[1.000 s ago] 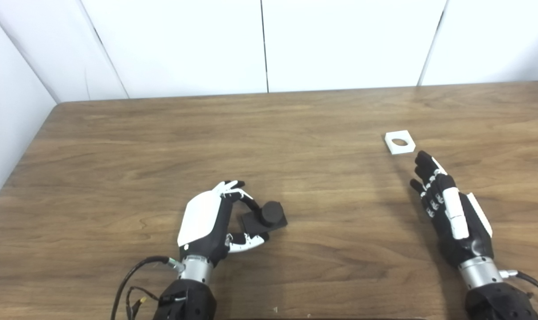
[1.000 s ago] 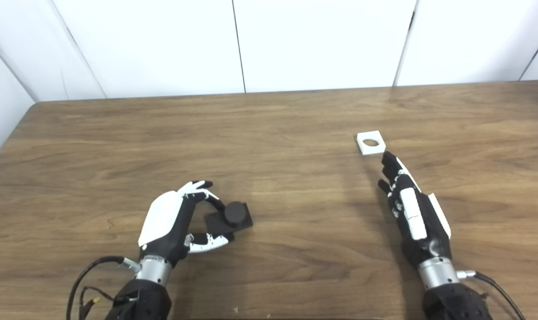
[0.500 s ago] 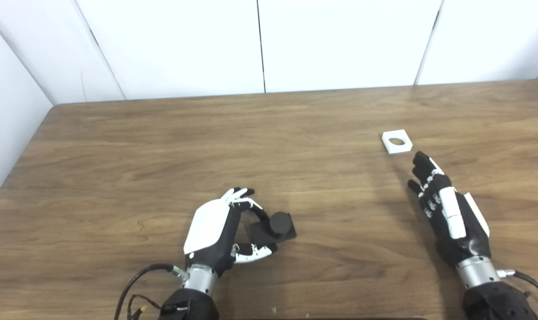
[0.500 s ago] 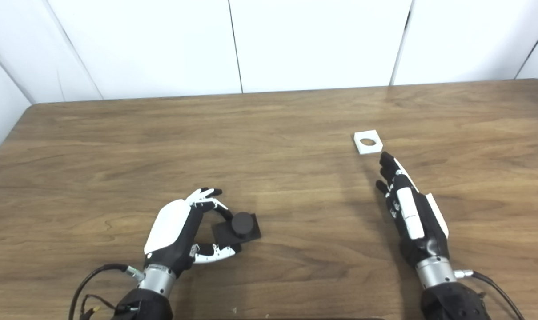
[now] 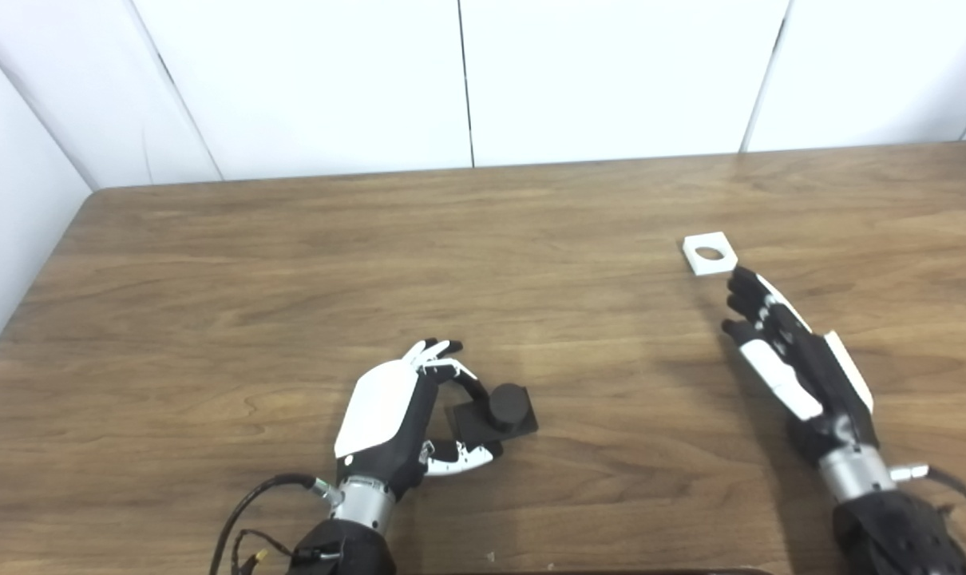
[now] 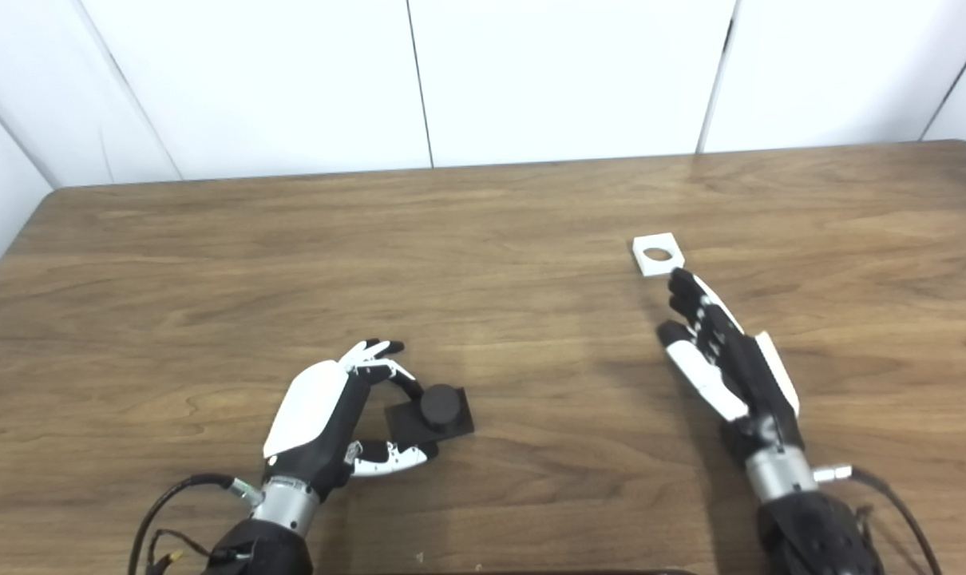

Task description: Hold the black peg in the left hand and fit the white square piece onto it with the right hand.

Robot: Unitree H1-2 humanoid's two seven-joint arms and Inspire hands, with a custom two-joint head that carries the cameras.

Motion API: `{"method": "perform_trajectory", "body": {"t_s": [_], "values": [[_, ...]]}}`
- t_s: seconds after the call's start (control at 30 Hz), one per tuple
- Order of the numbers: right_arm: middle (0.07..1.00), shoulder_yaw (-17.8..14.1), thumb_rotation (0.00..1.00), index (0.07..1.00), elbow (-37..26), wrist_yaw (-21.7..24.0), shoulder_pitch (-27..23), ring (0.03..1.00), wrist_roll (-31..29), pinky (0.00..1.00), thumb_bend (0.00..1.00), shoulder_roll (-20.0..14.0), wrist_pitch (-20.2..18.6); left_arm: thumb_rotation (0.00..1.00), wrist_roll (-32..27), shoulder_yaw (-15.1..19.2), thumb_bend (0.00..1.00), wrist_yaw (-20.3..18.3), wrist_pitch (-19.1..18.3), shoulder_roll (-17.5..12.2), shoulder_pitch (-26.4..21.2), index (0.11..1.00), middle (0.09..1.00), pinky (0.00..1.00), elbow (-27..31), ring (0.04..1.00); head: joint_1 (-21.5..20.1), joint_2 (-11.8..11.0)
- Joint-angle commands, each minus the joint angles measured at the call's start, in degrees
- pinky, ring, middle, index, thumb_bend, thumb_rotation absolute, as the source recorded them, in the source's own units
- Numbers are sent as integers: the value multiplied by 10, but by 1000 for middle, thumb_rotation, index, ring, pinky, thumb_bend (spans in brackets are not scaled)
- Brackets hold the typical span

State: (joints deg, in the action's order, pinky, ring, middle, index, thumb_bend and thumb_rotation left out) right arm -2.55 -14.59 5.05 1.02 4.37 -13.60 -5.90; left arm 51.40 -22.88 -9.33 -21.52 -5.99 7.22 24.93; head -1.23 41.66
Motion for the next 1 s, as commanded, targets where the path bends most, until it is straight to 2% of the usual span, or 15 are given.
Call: {"method": "perform_trajectory", "body": {"t_s": [0.0,0.13,0.27,0.33,0.47,0.7,0.83,0.97], "values": [[906,-5,394,868,-22,-9,-47,895,22,847,719,-13,1,69,0,-13,503,-14,5,7,12,495,880,848,-5,941,-1,0],[902,6,358,783,-3,-11,-105,933,99,936,791,-47,-28,69,4,-17,503,-16,4,9,12,495,884,832,-4,943,-3,0],[916,22,307,724,21,3,-150,932,155,937,823,-83,-60,69,7,-20,503,-14,6,9,12,495,880,828,-5,940,-6,0],[923,34,297,716,38,13,-170,937,179,932,841,-102,-71,69,7,-21,503,-14,5,9,12,495,881,830,-6,941,-6,0],[942,61,245,704,79,37,-208,994,216,985,871,-138,-72,69,5,-21,503,-11,7,9,13,495,885,827,-7,944,-7,0],[961,119,210,694,151,109,-276,1000,265,1000,914,-193,-84,69,6,-23,503,-17,2,9,14,495,890,820,-6,947,-14,-2],[972,149,206,701,161,146,-302,1000,294,1000,909,-211,-92,68,4,-24,503,-16,0,15,13,495,888,813,-5,943,-14,-2],[975,165,200,711,165,164,-318,1000,315,1000,907,-216,-93,68,1,-25,503,-14,-1,19,13,495,888,817,-4,942,-14,-2]]}}
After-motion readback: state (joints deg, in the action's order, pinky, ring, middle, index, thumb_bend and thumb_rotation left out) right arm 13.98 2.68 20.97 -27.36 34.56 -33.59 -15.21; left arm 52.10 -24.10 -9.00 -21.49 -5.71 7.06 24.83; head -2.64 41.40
